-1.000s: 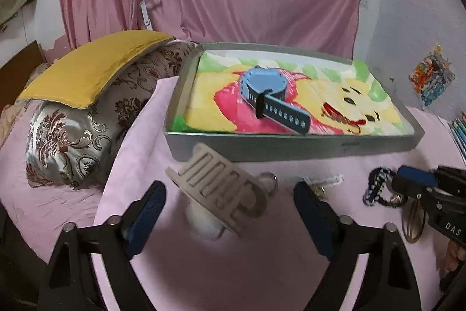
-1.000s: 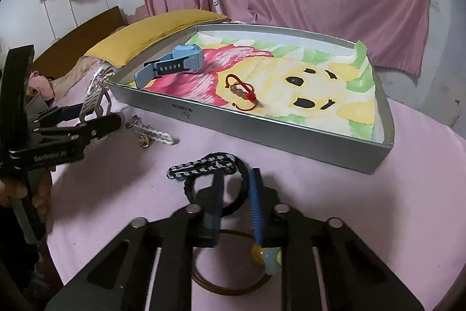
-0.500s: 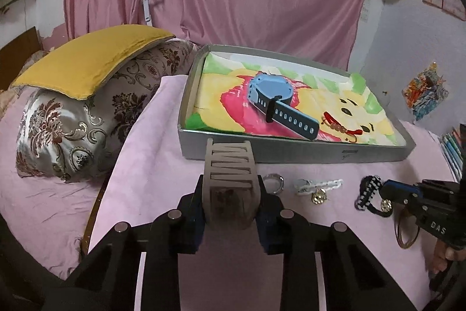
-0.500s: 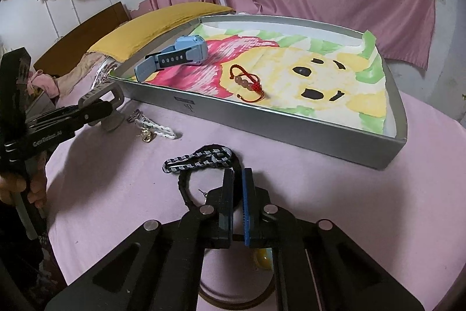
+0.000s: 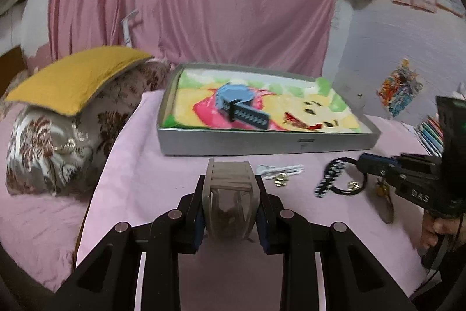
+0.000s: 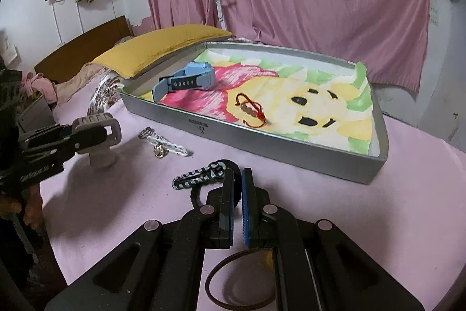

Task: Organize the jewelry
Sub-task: 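Grasp the black hair tie with the right tool while the left tool grasps the beige watch stand, then carry the hair tie with the right tool while the left tool carries the stand over the tray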

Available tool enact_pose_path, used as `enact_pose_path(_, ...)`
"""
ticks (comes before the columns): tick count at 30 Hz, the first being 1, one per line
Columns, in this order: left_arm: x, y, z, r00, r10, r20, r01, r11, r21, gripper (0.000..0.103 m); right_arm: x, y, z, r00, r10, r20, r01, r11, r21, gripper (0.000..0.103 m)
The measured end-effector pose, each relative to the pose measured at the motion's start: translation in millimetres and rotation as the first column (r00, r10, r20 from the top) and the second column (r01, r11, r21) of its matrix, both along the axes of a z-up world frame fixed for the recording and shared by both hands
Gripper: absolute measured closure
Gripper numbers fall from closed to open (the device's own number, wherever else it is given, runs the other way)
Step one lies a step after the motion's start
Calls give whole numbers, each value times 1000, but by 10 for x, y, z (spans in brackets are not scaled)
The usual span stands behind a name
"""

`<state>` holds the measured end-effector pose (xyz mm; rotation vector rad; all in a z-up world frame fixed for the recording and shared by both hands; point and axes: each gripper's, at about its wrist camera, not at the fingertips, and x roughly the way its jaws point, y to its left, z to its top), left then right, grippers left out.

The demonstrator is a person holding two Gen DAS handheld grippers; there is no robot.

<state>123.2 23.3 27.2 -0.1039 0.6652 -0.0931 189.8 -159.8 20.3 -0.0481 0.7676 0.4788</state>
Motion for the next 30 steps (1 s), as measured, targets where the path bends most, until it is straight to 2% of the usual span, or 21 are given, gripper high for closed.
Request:
enact_pose_path(9,-33,-111,0,999,-51,9,51,999,-17,77,-149,-6,188,997,8,76,-7,1000,-6,98)
enact_pose_path(20,-118,-138,99,994,-71,82,75,996,-41,77,-304,26,377,991,43,127,-49,998,45,99)
enact_pose_path(28,-119,-148,248,978,-49,201,67,994,-88,77,-462,9,643,955,-7,297,-23,995,97,99)
enact_pose_path(30,-113,-173,312,965,-33,259,60,993,-100,77,-506,8,725,928,-37,371,-4,994,110,99)
